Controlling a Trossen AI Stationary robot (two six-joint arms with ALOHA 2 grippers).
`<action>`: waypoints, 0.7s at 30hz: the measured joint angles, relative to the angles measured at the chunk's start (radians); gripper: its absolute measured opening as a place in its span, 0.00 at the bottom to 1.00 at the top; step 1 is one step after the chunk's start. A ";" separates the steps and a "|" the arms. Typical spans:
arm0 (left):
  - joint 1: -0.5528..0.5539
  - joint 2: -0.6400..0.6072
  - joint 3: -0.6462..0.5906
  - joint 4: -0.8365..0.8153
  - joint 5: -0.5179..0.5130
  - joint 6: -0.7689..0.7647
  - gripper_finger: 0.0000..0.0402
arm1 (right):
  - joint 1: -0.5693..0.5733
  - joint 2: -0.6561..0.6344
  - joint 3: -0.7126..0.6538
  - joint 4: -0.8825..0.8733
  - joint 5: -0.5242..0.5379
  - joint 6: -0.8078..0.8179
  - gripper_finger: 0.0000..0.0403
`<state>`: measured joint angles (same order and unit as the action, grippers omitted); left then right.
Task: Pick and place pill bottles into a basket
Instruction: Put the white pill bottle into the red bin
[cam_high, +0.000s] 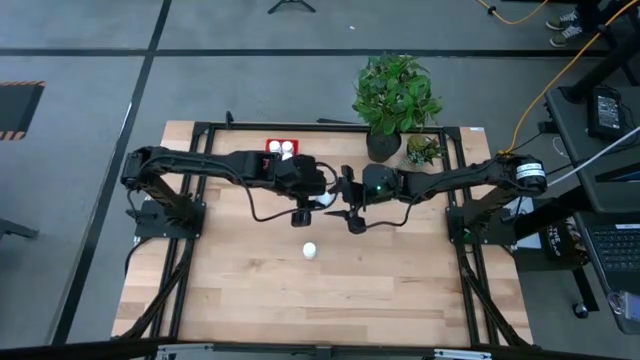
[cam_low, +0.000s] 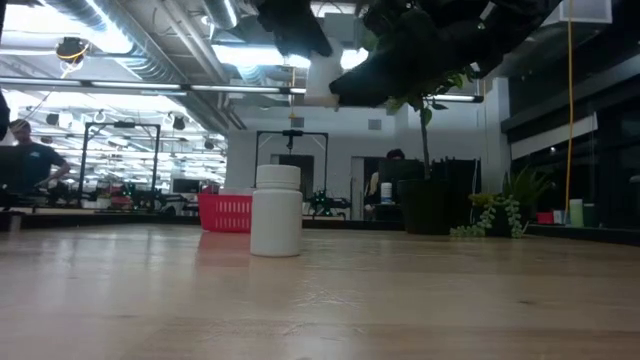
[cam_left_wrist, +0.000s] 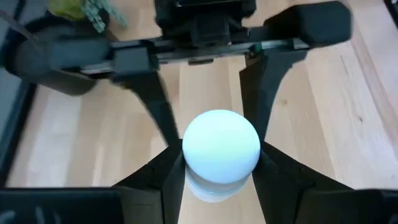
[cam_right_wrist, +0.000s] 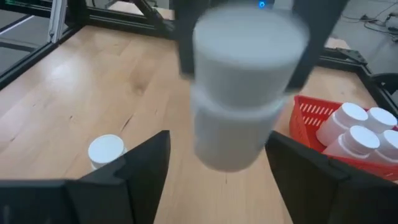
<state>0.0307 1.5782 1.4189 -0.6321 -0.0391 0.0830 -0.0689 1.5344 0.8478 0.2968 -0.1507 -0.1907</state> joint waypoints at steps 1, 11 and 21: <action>0.000 -0.014 0.000 -0.006 -0.003 0.007 0.38 | -0.001 -0.014 0.000 -0.025 0.005 -0.001 0.66; 0.012 -0.126 -0.005 -0.130 -0.094 0.023 0.38 | -0.003 -0.130 -0.001 -0.237 0.228 0.002 0.41; 0.011 -0.141 -0.005 -0.153 -0.098 0.015 0.38 | -0.002 -0.247 -0.219 -0.041 0.213 0.051 0.04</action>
<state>0.0422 1.4369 1.4136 -0.7852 -0.1368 0.0983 -0.0711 1.2874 0.6287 0.2560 0.0621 -0.1396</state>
